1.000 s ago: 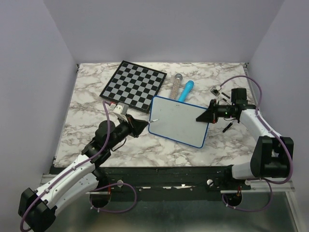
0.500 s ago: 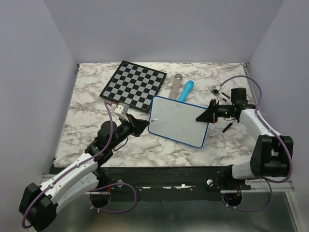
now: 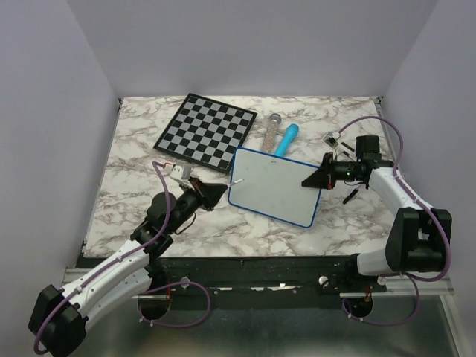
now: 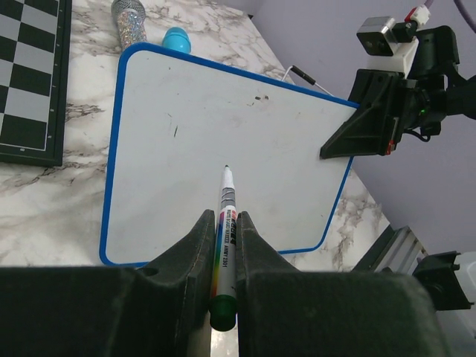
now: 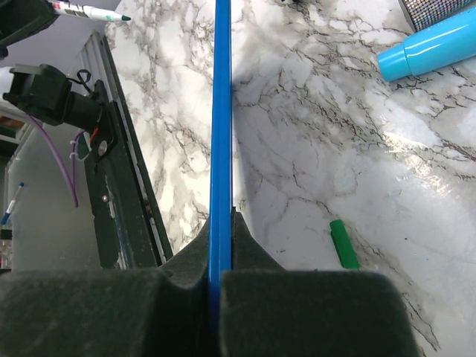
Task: Write a sentence on the whiteboard
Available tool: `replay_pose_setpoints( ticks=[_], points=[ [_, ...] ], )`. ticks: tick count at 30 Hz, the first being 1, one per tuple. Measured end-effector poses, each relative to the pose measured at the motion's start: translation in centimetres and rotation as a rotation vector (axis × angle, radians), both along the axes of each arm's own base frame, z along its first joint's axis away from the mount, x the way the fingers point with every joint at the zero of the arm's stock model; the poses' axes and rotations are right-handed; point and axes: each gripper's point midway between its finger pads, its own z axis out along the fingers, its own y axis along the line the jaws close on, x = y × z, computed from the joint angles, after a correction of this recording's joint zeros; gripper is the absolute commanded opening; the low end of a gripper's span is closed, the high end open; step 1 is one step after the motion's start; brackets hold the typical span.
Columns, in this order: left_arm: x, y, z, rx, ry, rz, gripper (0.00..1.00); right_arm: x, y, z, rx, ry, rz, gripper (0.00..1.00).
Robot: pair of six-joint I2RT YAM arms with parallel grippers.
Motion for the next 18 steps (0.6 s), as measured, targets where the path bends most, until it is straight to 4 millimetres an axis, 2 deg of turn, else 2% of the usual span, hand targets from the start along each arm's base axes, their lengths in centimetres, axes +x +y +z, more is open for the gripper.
replay_pose_setpoints(
  ticks=[7, 14, 18],
  points=[
    [-0.6, 0.9, -1.1, -0.057, 0.004, 0.031, 0.0, 0.0, 0.0, 0.0, 0.0, 0.0, 0.0, 0.01],
    [-0.3, 1.1, -1.0, -0.07, 0.005, 0.048, 0.0, 0.2, 0.0, -0.1, 0.007, 0.008, -0.019, 0.01],
    [-0.2, 1.2, -0.9, -0.07, 0.005, 0.062, 0.0, -0.6, 0.1, -0.2, 0.019, 0.014, -0.056, 0.01]
  ],
)
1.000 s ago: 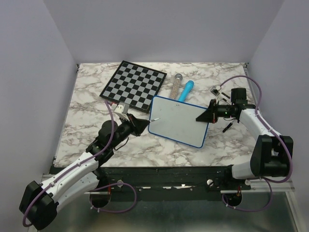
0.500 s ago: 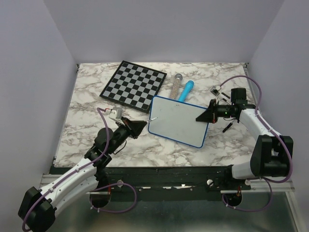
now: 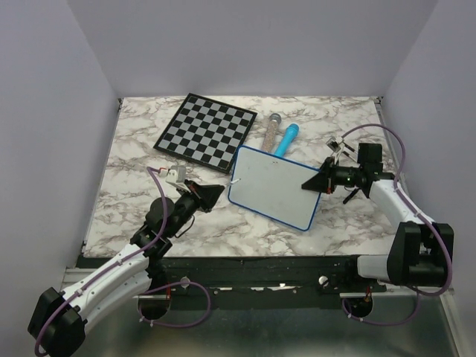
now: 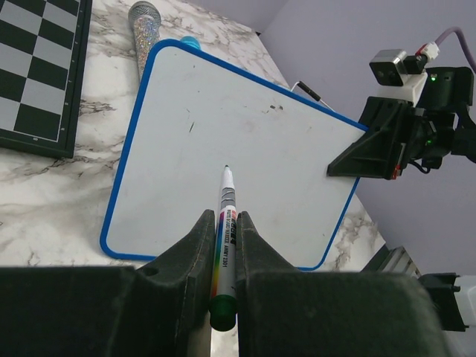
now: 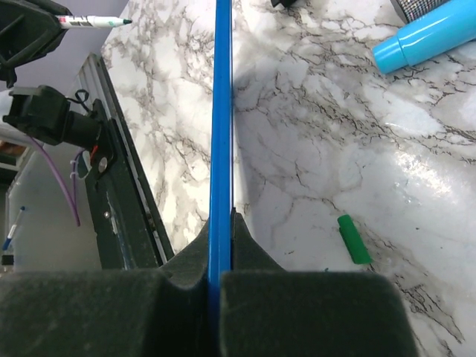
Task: Write a sentence on the whiteboard
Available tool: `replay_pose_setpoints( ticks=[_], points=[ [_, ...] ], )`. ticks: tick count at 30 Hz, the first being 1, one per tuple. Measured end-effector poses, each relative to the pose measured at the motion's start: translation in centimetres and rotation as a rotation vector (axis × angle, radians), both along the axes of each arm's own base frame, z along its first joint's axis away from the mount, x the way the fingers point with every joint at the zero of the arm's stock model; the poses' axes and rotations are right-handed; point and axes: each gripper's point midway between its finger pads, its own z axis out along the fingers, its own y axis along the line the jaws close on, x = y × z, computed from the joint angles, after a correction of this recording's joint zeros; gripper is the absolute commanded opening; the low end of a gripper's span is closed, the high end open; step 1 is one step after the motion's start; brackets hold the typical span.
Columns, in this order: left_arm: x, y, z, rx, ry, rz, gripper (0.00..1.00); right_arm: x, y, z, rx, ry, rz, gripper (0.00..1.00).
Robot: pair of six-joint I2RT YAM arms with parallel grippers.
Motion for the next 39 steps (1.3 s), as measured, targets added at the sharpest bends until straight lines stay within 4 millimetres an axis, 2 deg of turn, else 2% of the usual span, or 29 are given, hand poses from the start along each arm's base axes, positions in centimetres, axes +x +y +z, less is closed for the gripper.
replay_pose_setpoints(
  ticks=[8, 19, 27, 39],
  points=[
    [0.4, 0.2, 0.8, -0.005, -0.008, 0.023, 0.0, -0.3, 0.0, -0.2, 0.011, 0.011, -0.07, 0.01],
    [1.1, 0.0, 0.5, 0.051, 0.012, 0.032, 0.0, -0.3, 0.5, -0.2, 0.01, 0.015, -0.068, 0.01],
    [1.3, -0.5, 1.4, 0.1, -0.01, 0.023, 0.0, -0.3, 0.5, -0.2, 0.009, 0.014, -0.066, 0.01],
    [1.3, -1.1, 0.8, 0.169, -0.016, 0.02, 0.0, -0.4, 0.7, -0.3, 0.007, 0.008, -0.056, 0.01]
  ],
)
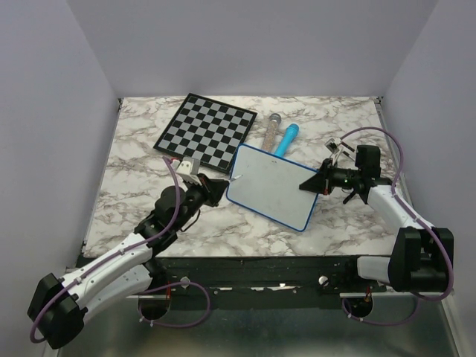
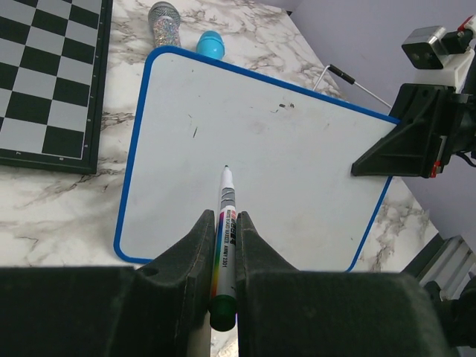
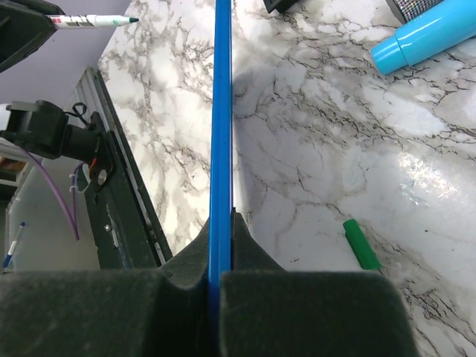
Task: Write a sentence on the whiteboard
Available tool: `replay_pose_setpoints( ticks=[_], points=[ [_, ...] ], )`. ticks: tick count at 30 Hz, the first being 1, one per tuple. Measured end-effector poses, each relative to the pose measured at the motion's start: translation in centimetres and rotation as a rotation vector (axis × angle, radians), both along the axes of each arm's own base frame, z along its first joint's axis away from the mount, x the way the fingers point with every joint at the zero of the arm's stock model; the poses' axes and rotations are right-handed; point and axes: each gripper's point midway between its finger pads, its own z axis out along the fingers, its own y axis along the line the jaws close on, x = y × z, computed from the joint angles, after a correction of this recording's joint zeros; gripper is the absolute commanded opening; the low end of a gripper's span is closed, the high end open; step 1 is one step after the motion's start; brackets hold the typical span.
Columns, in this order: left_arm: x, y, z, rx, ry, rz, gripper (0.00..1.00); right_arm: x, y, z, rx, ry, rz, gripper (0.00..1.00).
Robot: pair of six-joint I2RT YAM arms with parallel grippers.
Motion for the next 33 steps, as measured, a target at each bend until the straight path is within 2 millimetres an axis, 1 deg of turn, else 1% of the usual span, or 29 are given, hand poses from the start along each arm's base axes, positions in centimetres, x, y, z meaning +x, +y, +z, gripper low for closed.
replay_pose_setpoints(
  ticks=[7, 11, 16, 19, 27, 33],
  points=[
    [0.3, -0.5, -0.5, 0.06, -0.027, 0.008, 0.0, -0.1, 0.1, 0.0, -0.002, -0.004, 0.006, 0.01],
    [1.2, -0.6, -0.6, 0.082, -0.055, 0.032, 0.0, 0.0, 0.1, 0.0, -0.004, -0.011, 0.01, 0.01],
    [2.2, -1.1, -1.4, 0.116, -0.06, 0.04, 0.0, 0.0, 0.2, 0.1, -0.006, -0.019, 0.014, 0.01],
    [3.0, -1.3, -1.1, 0.121, -0.071, 0.05, 0.0, -0.1, 0.3, 0.1, -0.007, -0.019, 0.019, 0.01],
    [5.4, -1.6, 1.5, 0.078, -0.125, 0.089, 0.0, -0.3, 0.7, 0.1, -0.009, -0.026, 0.036, 0.01],
    [5.9, -1.6, 1.2, 0.078, -0.125, 0.087, 0.0, -0.3, 0.7, 0.2, -0.01, -0.026, 0.036, 0.01]
  ],
)
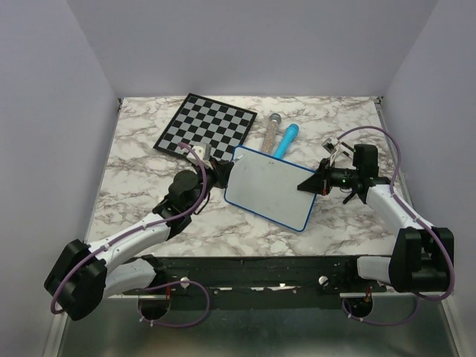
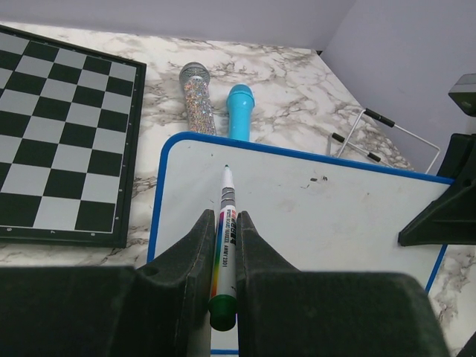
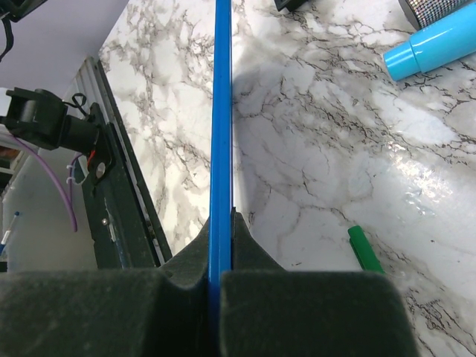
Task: Write a sentence on the whiteboard
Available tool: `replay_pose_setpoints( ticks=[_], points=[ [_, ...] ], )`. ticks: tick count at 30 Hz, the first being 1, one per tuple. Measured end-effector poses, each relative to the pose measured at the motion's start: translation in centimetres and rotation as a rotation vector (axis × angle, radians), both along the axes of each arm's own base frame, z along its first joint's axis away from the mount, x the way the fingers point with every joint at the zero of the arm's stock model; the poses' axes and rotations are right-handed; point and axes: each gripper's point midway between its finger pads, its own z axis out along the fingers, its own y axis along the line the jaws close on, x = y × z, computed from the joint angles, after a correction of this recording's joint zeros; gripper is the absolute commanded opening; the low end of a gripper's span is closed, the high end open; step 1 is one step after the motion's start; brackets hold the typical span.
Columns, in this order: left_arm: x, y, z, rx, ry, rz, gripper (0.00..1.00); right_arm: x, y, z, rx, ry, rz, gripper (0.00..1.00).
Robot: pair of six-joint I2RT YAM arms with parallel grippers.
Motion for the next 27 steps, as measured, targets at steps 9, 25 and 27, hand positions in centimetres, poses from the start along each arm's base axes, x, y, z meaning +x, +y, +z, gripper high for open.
replay_pose_setpoints(
  ticks=[9, 25, 27],
  points=[
    [0.6, 0.3, -0.8, 0.013, 0.015, -0.001, 0.0, 0.0, 0.0, 0.0, -0.001, 0.0, 0.0, 0.01],
    [1.1, -0.2, -2.0, 0.026, 0.034, -0.026, 0.0, 0.0, 0.0, 0.0, -0.001, 0.002, 0.0, 0.01],
    [1.2, -0.1, -2.0, 0.026, 0.034, -0.023, 0.0, 0.0, 0.0, 0.0, -0.001, 0.002, -0.001, 0.01]
  ],
)
